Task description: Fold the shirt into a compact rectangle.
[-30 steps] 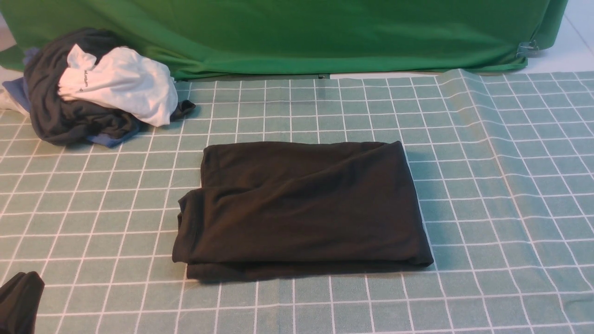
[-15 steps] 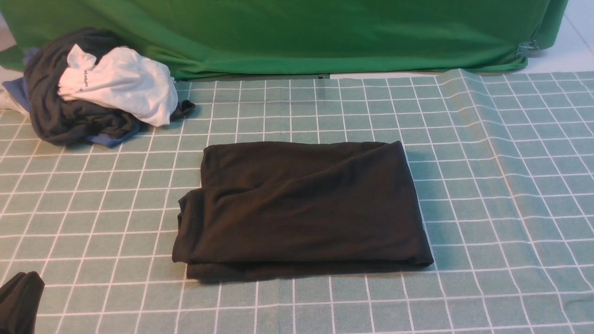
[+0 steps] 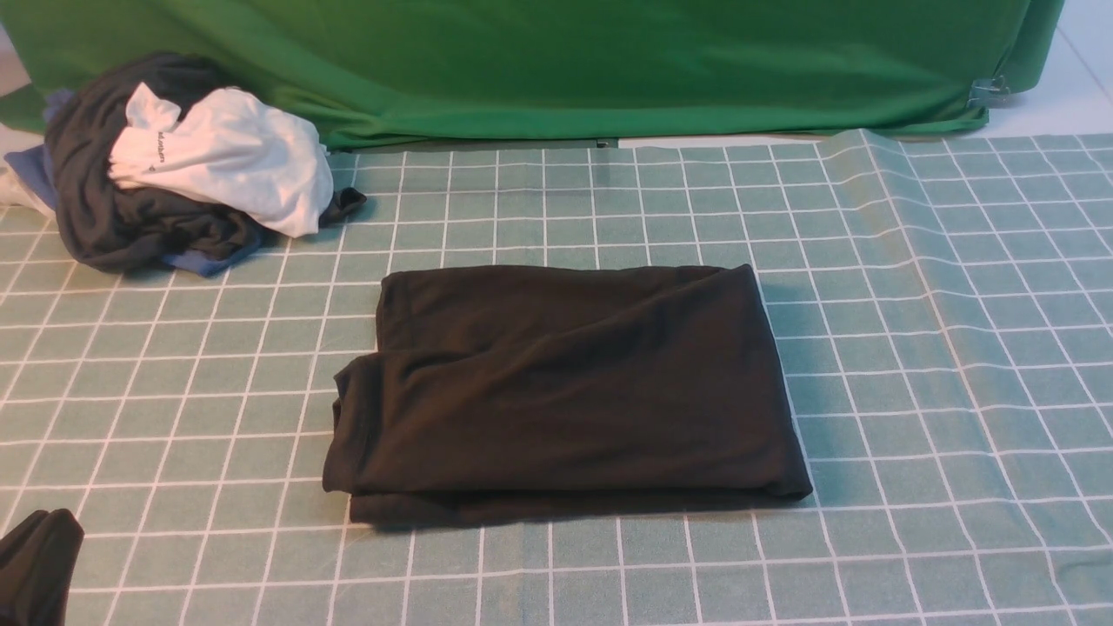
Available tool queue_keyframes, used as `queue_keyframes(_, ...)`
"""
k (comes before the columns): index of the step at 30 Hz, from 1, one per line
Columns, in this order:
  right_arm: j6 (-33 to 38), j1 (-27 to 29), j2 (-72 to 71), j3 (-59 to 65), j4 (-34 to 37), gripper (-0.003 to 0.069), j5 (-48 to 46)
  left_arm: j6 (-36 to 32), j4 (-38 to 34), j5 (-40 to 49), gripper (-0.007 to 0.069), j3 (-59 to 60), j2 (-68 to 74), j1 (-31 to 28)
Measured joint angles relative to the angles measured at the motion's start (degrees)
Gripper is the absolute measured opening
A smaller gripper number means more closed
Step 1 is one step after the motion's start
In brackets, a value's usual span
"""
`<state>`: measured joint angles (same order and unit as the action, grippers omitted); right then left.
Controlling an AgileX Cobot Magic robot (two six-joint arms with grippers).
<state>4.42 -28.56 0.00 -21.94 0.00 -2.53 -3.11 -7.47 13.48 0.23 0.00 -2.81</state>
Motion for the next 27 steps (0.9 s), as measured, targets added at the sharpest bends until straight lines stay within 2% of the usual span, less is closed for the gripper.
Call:
queue_keyframes(3,0.1,0.0,0.4,1.6,0.0,0.0237,-3.7,0.0,0.0,0.0,0.0013,0.0,0.0,0.0)
queue_keyframes(10,0.1,1.2,0.1,6.9,0.0,0.0237,-4.9,-0.1,0.0,0.1,0.0013,0.0,0.0,0.0)
queue_keyframes(17,0.0,17.1,0.0,17.6,0.0,0.0237,-5.4,-0.1,0.0,0.1,0.0013,0.0,0.0,0.0)
queue_keyframes(20,0.1,21.6,0.0,21.0,0.0,0.0237,-6.0,-0.1,0.0,0.1,0.0013,0.0,0.0,0.0)
queue_keyframes(21,0.1,24.7,0.0,22.0,0.0,0.0237,-8.2,-0.1,0.0,0.1,0.0013,0.0,0.0,0.0)
queue_keyframes(27,0.0,31.6,0.0,22.5,0.0,0.0237,-11.7,-0.2,0.0,0.3,0.0013,0.0,0.0,0.0)
